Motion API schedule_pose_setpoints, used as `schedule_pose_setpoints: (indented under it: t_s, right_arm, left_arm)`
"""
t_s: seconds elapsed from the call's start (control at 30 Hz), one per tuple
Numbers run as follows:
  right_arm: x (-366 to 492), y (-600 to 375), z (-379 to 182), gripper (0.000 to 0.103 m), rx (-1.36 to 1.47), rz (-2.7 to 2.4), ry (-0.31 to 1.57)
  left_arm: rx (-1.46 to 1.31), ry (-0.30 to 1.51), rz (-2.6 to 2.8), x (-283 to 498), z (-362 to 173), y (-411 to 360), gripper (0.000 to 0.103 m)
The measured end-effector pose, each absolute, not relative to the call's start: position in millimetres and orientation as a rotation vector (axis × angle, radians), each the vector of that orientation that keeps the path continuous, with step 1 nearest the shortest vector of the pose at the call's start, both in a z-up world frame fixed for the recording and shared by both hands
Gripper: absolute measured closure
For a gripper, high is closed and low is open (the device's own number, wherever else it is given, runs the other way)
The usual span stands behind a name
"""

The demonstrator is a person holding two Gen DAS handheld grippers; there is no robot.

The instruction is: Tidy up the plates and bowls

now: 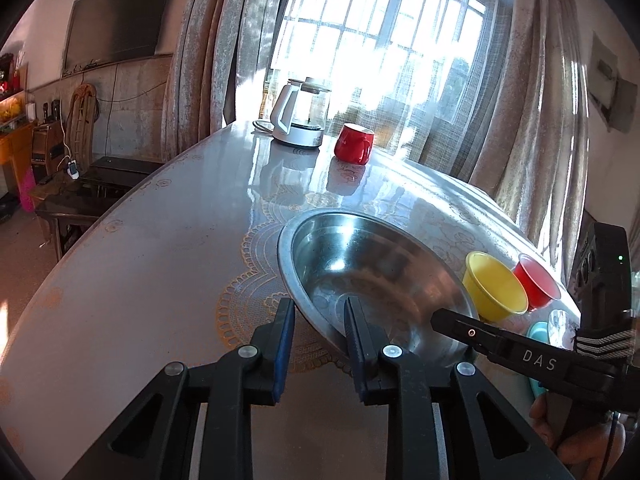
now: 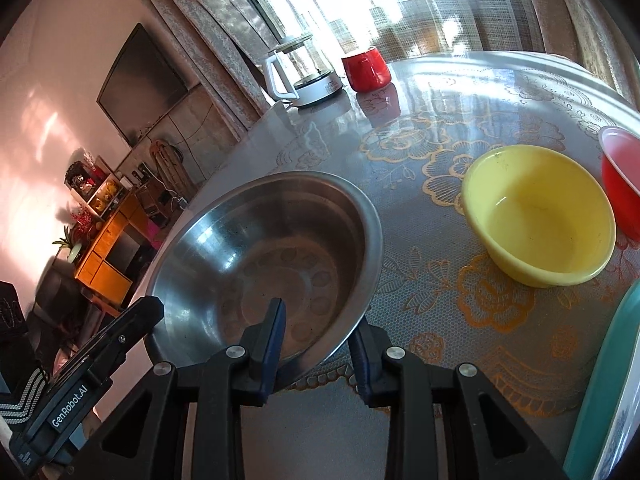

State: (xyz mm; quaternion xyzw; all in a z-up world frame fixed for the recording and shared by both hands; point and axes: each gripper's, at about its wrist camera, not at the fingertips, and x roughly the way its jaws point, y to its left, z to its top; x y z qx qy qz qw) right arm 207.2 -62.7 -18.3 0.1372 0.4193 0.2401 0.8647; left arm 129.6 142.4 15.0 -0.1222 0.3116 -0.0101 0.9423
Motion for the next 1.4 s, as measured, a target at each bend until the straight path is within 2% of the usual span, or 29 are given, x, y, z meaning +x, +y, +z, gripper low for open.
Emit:
schedule_pose_setpoints:
  t_s: [0.47, 0.83, 1.4]
  right_arm:
    - [167, -26, -16, 0.072, 0.244, 0.614, 0.872]
    - [151, -9, -24, 0.072, 0.209, 0.651, 0.874]
    - [136, -18, -22, 0.074, 0.207, 0.65, 0.87]
  left_arm:
    - [-0.285, 0.626, 0.068, 68, 10, 175, 0.077]
    - [-0.302, 0.666, 0.132, 51, -8, 185, 0.077]
    - [-0.271, 0.676, 0.111, 43, -3, 169, 0.078]
